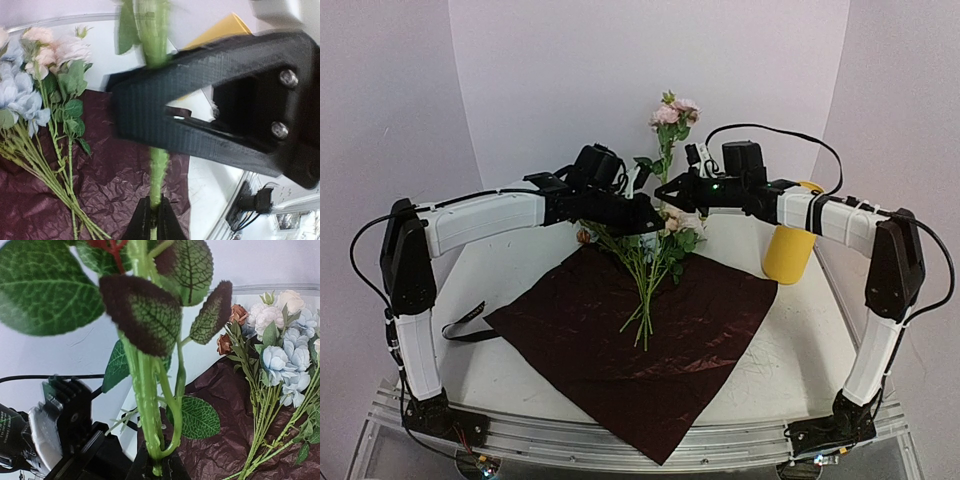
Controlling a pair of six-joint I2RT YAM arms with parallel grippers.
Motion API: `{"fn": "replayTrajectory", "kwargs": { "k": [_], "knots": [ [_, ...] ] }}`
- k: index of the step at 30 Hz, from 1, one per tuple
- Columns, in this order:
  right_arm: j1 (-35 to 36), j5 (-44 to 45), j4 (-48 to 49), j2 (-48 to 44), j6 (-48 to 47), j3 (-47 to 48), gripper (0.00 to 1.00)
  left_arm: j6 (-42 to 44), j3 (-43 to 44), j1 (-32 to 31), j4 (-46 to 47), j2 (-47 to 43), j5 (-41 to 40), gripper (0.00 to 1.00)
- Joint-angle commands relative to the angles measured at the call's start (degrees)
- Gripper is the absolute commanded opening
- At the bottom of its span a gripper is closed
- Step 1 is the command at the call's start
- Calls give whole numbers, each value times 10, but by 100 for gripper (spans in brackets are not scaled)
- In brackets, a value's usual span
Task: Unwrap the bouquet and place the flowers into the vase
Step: Pick up the fake flower from the wrapping paper.
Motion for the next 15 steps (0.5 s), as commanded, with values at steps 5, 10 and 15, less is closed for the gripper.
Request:
{"fn": "replayTrajectory", "kwargs": {
  "k": [5, 10, 15],
  "knots": [
    [3, -12, 41, -40, 3, -1, 23, 22, 18, 2, 14, -2, -1, 0],
    [3, 7, 35, -36, 3, 6, 40, 46, 7, 2, 14, -18, -6, 0],
    [3, 16, 13, -22, -1, 34, 47, 54, -12, 2, 15, -31, 5, 0]
  ]
}}
